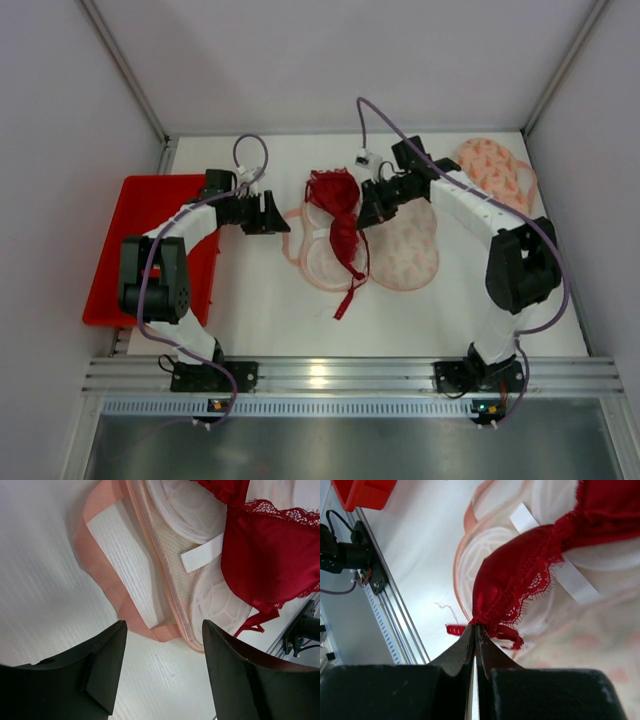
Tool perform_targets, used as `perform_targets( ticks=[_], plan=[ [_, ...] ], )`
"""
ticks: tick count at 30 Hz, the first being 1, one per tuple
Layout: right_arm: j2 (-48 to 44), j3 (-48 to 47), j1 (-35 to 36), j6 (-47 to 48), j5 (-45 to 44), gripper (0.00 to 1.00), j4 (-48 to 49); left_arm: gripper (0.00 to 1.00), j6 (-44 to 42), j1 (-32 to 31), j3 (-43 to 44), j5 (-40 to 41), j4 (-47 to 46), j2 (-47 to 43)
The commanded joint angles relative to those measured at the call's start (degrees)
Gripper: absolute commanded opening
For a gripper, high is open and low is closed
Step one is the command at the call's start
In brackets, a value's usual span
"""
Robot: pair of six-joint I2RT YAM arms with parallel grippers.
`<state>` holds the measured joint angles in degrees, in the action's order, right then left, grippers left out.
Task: Place the bra in the laundry bag and zip it closed
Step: Adjust the bra in the laundry bag.
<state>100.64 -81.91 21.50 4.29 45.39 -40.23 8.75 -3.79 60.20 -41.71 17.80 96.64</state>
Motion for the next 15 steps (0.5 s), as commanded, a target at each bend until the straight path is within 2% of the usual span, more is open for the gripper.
perform_targets(
  ticks=[1, 8, 9, 10, 12, 13, 15],
  plan=[
    [4.82, -5.44, 7.41, 0.01, -3.36, 0.00, -1.70, 0.67, 0.65, -0.08, -0.09, 0.58, -1.10, -0.75],
    [13.61, -10.37, 17.60, -2.71, -5.66, 0.01, -0.29, 0.67, 1.62, -0.08, 0.18, 2.59, 0.30, -1.89],
    [13.53, -10.46, 17.96, -3.67, -4.96, 0.06, 0.15, 0.67, 1.62, -0.08, 0.00, 3.12, 0.48, -2.07],
    [13.18, -10.46, 18.23, -3.94, -3.39, 0.23, 0.76, 0.68, 1.70, -0.08, -0.17, 3.30, 0.57, -2.33],
    [11.52, -10.55, 18.14, -3.94, -2.06, 0.39, 0.77, 0.68, 1.97, -0.08, -0.61, 3.83, 0.48, -2.51],
    [10.73, -10.64, 17.88, -3.94, -1.36, 0.53, 0.50, 0.68, 1.97, -0.08, -0.70, 3.92, 0.57, -2.42],
    [7.13, -9.51, 16.31, -3.86, -0.22, 0.61, -0.11, 0.68, 1.97, -0.08, -0.62, 5.14, 0.57, -2.33]
  ],
)
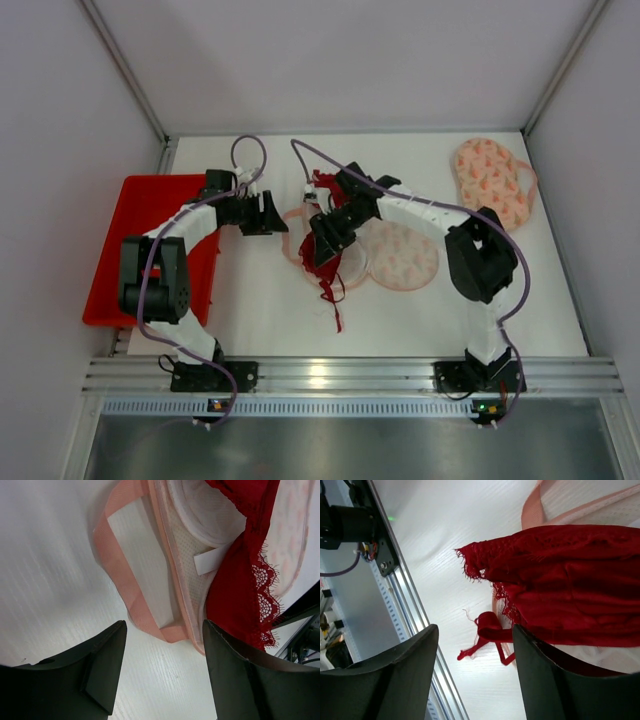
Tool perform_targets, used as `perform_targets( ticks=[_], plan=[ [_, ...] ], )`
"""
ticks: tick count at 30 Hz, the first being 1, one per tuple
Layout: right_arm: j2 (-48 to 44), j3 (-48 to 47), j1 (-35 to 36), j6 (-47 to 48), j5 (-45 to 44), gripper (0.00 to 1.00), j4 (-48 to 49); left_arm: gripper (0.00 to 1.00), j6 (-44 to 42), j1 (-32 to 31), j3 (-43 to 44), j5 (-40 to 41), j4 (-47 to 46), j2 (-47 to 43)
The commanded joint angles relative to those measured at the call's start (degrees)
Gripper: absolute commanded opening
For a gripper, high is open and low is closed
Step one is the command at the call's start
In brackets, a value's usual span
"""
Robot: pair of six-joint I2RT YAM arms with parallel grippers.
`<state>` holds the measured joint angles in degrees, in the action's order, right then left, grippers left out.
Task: Place the bra in the laundry bag and zip it closed
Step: Adjust the bra in the laundry bag, then adjust the laundry bag at the center of the board.
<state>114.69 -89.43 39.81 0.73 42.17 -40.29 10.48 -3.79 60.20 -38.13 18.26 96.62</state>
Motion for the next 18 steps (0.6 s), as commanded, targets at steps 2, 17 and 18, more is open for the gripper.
perform_targets(
  ticks=[2, 17, 18],
  plan=[
    [-10.61, -0.32, -4.29, -0.38, 4.14, 0.63, 0.65, 0.68, 0.16, -0.08, -0.44, 2.01, 0.11, -1.96],
    [-11.78, 18.67, -19.60, 1.55, -15.01, 0.50, 5.48, 0.56, -1.34, -2.71, 3.34, 13.51, 0.63, 5.42],
    [-11.51, 20.33, -19.51, 1.64, -15.28, 0.50, 6.01, 0.55, -1.51, -3.15, 2.64, 13.95, 0.64, 5.60]
  ],
)
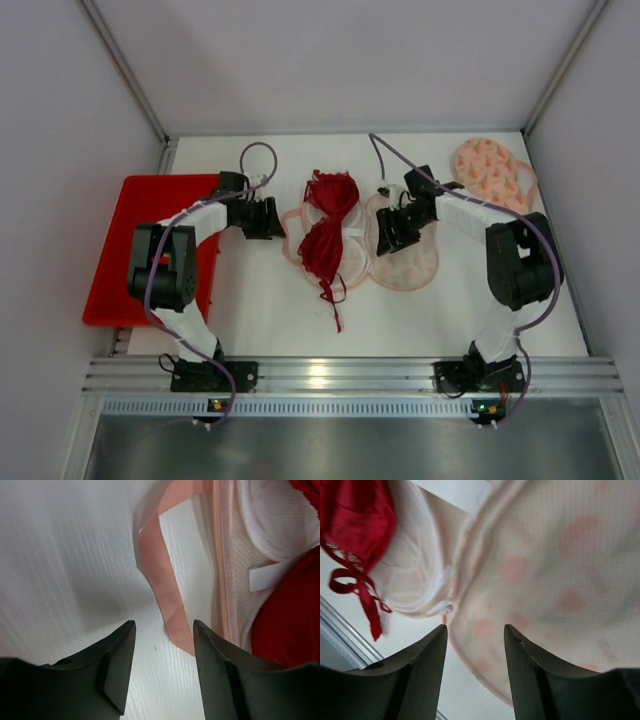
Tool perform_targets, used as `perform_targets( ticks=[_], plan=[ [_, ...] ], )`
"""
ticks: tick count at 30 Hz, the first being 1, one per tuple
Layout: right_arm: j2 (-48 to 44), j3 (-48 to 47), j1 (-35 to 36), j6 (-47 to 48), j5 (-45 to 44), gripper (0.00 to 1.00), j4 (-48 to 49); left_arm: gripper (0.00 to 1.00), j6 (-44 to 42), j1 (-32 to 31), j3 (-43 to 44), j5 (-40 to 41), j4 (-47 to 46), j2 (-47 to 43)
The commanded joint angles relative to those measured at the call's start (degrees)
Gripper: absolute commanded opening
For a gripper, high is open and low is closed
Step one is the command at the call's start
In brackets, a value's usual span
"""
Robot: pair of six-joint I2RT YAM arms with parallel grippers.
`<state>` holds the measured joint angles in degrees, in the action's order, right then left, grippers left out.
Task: Place the bra in the laundry bag and zip it closed
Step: Adjust the laundry bag at the center of the board, then adjust the bra in the laundry bag.
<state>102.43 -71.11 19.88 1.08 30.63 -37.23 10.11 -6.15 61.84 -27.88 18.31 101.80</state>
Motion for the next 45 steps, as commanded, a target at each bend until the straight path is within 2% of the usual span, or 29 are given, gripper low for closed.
perform_targets(
  ticks=[1, 9, 17, 20, 24, 27, 28, 31, 32, 35, 41, 43, 45],
  plan=[
    [0.84, 2.90, 0.51, 1.29, -3.91, 0.50, 3.56, 0.54, -1.32, -0.96, 0.65, 4.06, 0.94, 0.33],
    [1.98, 8.70, 1.21, 4.10, -2.60, 0.51, 2.87, 0.48, -3.08, -3.78, -6.29, 4.68, 1.65, -2.57],
    [-2.84, 11.52, 4.29, 8.67, 0.64, 0.47, -2.75, 0.38, -3.70, -5.80, -13.32, 2.66, 4.54, -10.81],
    [-6.10, 11.43, 5.43, 8.33, 3.46, 0.48, -4.42, 0.41, -3.26, -5.62, -13.51, -1.91, 4.90, -14.25],
    [-10.23, 7.84, 5.26, 3.68, 6.54, 0.49, -2.59, 0.51, -4.92, -4.92, -7.98, -2.00, 5.34, -19.77],
    [-13.04, 6.25, 4.47, -4.23, 6.81, 0.49, 3.91, 0.55, -9.13, -5.10, -3.23, -1.48, 5.16, -23.39],
    [-13.57, 5.90, 4.29, -7.29, 6.46, 0.52, 5.40, 0.56, -13.41, -5.62, -2.26, -0.69, 5.25, -25.66],
    [-12.97, 4.76, 3.42, -11.26, 2.69, 0.54, 11.38, 0.58, -22.11, -10.70, -0.32, 4.48, 7.43, -28.92],
    [-12.18, 3.62, 2.63, -13.63, 1.46, 0.55, 13.57, 0.58, -23.80, -14.12, 0.11, 6.24, 8.14, -29.37],
    [-7.00, -0.93, 0.61, -16.55, 1.09, 0.55, 14.12, 0.58, -29.78, -20.54, -0.49, 10.82, 11.12, -30.34],
    [2.23, -8.33, -0.54, -18.74, 1.27, 0.56, 16.57, 0.57, -49.90, -31.97, 1.17, 11.44, 23.68, -26.32],
    [4.95, -9.83, -0.63, -19.79, 0.75, 0.57, 17.28, 0.58, -53.07, -34.61, 2.48, 13.63, 24.76, -24.64],
    [6.89, -11.24, -0.54, -21.20, 0.39, 0.57, 18.59, 0.57, -52.74, -36.03, 3.89, 14.95, 25.89, -21.21]
  ],
)
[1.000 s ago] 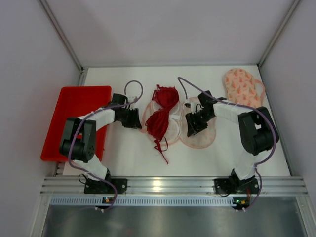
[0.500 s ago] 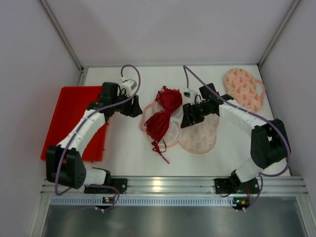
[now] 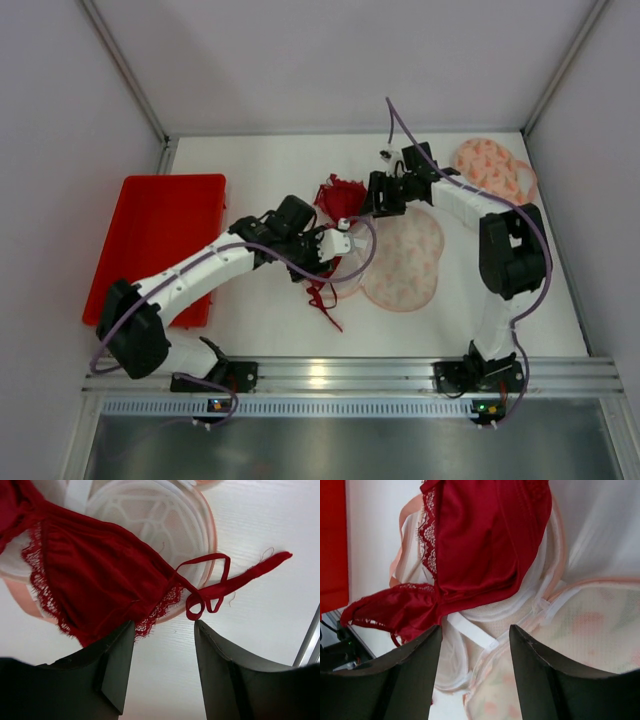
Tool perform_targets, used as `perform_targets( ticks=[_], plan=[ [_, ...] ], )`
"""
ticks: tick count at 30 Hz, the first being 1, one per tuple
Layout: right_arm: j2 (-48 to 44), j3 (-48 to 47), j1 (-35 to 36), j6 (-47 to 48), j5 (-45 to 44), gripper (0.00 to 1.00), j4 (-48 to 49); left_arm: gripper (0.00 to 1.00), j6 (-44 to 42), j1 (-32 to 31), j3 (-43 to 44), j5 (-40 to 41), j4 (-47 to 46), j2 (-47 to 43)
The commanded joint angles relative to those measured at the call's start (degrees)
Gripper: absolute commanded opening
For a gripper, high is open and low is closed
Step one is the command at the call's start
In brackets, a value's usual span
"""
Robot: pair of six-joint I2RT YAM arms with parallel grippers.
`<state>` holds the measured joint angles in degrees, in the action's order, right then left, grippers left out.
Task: Place the bra in the laundry bag and zip it closed
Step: Adjust the bra in the laundry bag.
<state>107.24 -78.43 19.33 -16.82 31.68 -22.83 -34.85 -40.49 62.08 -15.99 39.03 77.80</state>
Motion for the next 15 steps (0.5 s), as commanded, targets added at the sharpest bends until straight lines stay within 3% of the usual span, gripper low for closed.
perform_targets(
  ticks=[1, 7, 15],
  plan=[
    [2.53, -4.18, -0.08, -3.74, -0.66, 0.58, 4.72, 0.57, -7.17, -3.18, 4.18, 3.33, 5.18, 3.84],
    [5.25, -5.68, -0.08, -5.24, -1.10, 0.58, 7.01, 0.56, -3.82, -9.25, 2.35, 5.53, 5.27, 8.24],
    [7.10, -7.00, -0.09, -6.12, -0.48, 0.58, 8.68, 0.59, -3.47, -10.57, 1.81, 5.35, 6.76, 11.84]
  ],
)
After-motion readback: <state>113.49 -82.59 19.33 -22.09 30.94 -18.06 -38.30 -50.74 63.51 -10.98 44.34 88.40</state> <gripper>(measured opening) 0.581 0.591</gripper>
